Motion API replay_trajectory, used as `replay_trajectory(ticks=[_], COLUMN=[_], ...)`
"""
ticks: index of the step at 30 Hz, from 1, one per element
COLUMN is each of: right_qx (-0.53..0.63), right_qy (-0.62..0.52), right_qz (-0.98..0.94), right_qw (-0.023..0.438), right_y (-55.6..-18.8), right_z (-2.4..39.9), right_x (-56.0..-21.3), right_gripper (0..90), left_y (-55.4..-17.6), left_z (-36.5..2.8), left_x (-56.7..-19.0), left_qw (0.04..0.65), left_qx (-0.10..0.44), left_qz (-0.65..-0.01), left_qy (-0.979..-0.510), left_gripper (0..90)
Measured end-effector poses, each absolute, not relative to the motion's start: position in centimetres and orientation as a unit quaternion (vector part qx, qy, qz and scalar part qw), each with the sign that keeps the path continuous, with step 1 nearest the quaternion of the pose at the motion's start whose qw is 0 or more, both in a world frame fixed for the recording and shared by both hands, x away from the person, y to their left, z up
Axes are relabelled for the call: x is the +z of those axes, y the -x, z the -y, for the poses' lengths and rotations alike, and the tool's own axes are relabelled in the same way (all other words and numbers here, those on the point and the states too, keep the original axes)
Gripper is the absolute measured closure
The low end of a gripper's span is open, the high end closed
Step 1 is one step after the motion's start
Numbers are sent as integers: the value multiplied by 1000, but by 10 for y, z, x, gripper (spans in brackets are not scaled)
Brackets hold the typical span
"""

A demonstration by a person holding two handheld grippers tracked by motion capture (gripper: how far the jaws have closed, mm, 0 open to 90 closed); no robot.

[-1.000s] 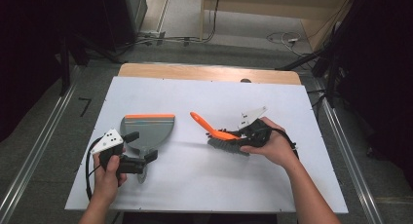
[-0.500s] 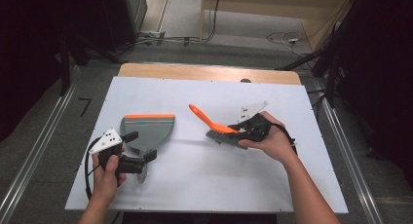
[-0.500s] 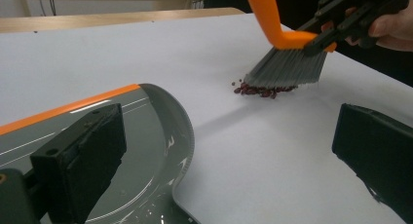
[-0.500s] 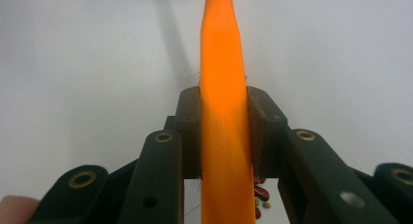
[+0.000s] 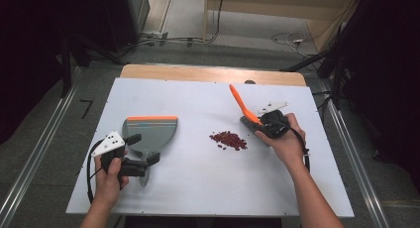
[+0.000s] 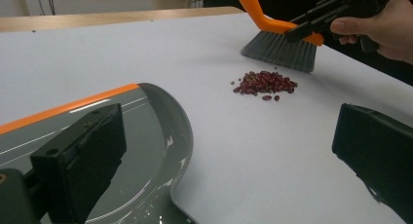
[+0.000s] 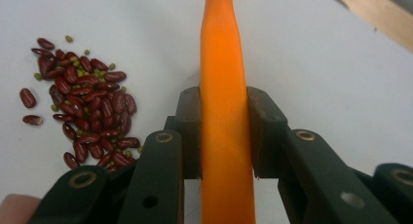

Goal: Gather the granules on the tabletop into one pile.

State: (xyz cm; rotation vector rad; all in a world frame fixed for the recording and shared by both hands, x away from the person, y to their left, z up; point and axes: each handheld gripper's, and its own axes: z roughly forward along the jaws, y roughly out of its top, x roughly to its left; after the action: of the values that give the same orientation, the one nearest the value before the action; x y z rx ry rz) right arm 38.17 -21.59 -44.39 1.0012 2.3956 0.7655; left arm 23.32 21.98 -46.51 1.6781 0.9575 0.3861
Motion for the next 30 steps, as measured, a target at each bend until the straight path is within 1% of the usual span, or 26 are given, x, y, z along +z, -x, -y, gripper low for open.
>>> replay_trajectory(ticks=[2,5,7,12,15,19,23,30], right_qx=[291,287,299,315,303,293,302,329], right_qy=[-368,-361,-357,-360,-367,-367,-371,-370], right_qz=[-859,-864,-866,-856,-854,-859,-859,-848], right_qw=[203,204,185,196,211,205,182,190], right_y=[-379,-374,-372,-369,-370,-370,-365,-355], right_z=[214,206,203,201,201,201,197,197], right_x=[-446,-445,-443,-434,-435,-441,-442,-427], right_gripper=[691,691,691,691,690,691,691,691], left_y=[-233,-234,-234,-233,-233,-233,-233,-233], left_z=[-220,-219,-219,-220,-220,-221,-221,-220], left_x=[-465,-466,-466,-465,-465,-465,-465,-465], left_qw=[552,551,551,555,555,554,553,552], left_qx=[163,163,162,163,163,163,163,166], left_qz=[-405,-404,-404,-405,-405,-405,-406,-404], left_qy=[-710,-712,-712,-708,-708,-709,-709,-710], left_gripper=[0,0,0,0,0,0,0,0])
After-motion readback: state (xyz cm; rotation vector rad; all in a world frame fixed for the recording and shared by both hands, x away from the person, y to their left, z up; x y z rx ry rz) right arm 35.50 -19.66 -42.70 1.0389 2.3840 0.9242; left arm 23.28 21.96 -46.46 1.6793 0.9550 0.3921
